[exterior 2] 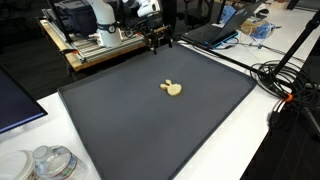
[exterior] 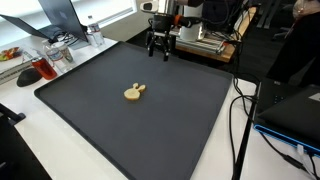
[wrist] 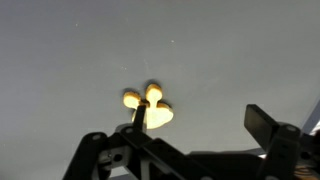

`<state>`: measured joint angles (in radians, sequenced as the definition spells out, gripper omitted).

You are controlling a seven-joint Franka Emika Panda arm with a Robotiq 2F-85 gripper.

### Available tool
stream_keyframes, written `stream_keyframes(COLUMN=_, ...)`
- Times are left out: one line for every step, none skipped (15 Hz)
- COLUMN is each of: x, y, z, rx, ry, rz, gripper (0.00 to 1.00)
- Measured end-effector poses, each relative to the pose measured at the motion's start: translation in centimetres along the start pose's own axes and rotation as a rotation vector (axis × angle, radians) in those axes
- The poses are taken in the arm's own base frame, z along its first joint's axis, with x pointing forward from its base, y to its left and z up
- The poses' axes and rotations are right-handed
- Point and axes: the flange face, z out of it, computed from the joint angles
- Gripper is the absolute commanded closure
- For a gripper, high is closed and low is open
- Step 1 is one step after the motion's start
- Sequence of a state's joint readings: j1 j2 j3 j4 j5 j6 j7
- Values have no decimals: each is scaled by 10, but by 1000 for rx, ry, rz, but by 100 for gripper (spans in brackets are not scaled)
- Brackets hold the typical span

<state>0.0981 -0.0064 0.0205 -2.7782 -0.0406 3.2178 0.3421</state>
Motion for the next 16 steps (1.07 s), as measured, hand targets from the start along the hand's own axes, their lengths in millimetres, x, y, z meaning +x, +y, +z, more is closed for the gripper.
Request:
stream_keyframes(x=4, y=1, z=-1, rx=0, ry=8, rz=18, gripper=0)
stream_keyframes(x=9, y=3, z=-3, rx=0, ry=14, rz=36, gripper=0)
stream_keyframes(x=12, y=5, z=-4, rx=-1, ry=17, rz=51, gripper=0)
stream_keyframes(x=15, y=6, z=-6, rx=-2, ry=18, rz=69, gripper=0)
stream_keyframes(x=17, y=7, z=-9, rx=-3, ry=14, rz=90, gripper=0)
stream_keyframes(x=20, y=9, z=-11, rx=-4, ry=6, rz=111, gripper=0)
stream_keyframes(x=22, y=11, z=-15, rx=-1, ry=-5, rz=131, gripper=0)
stream_keyframes(x=25, y=15, z=-20, rx=6, ry=-21, rz=150, gripper=0)
stream_keyframes(x=28, y=22, z=-26, rx=19, ry=-40, rz=166, gripper=0)
stream_keyframes(x=33, y=33, z=-35, rx=39, ry=-59, rz=177, gripper=0)
stream_keyframes(x=38, y=47, z=-43, rx=58, ry=-74, rz=184, gripper=0)
stream_keyframes(x=43, y=66, z=-51, rx=76, ry=-87, rz=192, gripper=0)
stream_keyframes(x=48, y=85, z=-58, rx=91, ry=-99, rz=197, gripper=0)
stream_keyframes(x=52, y=105, z=-64, rx=103, ry=-112, rz=204, gripper=0)
stream_keyframes(x=56, y=124, z=-68, rx=115, ry=-125, rz=212, gripper=0)
stream_keyframes(x=61, y=141, z=-73, rx=128, ry=-138, rz=218, gripper=0)
